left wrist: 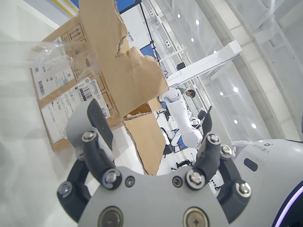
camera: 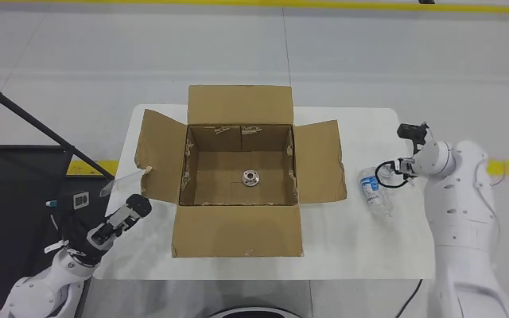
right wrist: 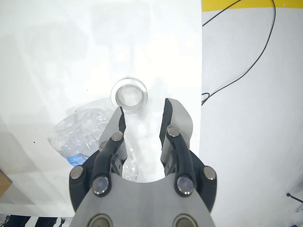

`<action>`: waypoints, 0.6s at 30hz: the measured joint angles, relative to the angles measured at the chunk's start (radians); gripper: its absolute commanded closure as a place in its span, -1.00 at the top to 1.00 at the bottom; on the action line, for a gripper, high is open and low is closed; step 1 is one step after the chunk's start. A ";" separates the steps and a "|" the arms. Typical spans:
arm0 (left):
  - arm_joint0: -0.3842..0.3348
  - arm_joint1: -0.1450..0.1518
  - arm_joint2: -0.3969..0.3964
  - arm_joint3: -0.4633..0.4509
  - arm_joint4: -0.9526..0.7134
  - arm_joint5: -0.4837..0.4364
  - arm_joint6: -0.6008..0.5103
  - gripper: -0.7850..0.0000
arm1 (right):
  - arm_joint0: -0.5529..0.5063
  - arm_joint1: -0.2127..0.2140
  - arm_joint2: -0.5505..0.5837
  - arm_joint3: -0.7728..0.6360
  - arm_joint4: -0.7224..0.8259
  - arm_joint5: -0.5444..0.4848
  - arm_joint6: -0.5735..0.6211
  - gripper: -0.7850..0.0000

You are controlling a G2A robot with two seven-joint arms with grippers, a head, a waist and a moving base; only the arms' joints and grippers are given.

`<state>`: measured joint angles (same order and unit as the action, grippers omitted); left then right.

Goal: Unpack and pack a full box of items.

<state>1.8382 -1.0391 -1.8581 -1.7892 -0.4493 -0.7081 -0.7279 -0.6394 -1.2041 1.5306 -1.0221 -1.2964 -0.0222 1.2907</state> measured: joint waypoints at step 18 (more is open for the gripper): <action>-0.002 -0.004 -0.005 0.007 -0.004 0.001 0.000 1.00 | 0.120 -0.010 -0.084 0.235 0.008 0.025 -0.050 -0.34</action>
<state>1.8364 -1.0429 -1.8636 -1.7817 -0.4529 -0.7075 -0.7284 -0.5192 -1.2145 1.4467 -0.7870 -1.2885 0.0032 1.2411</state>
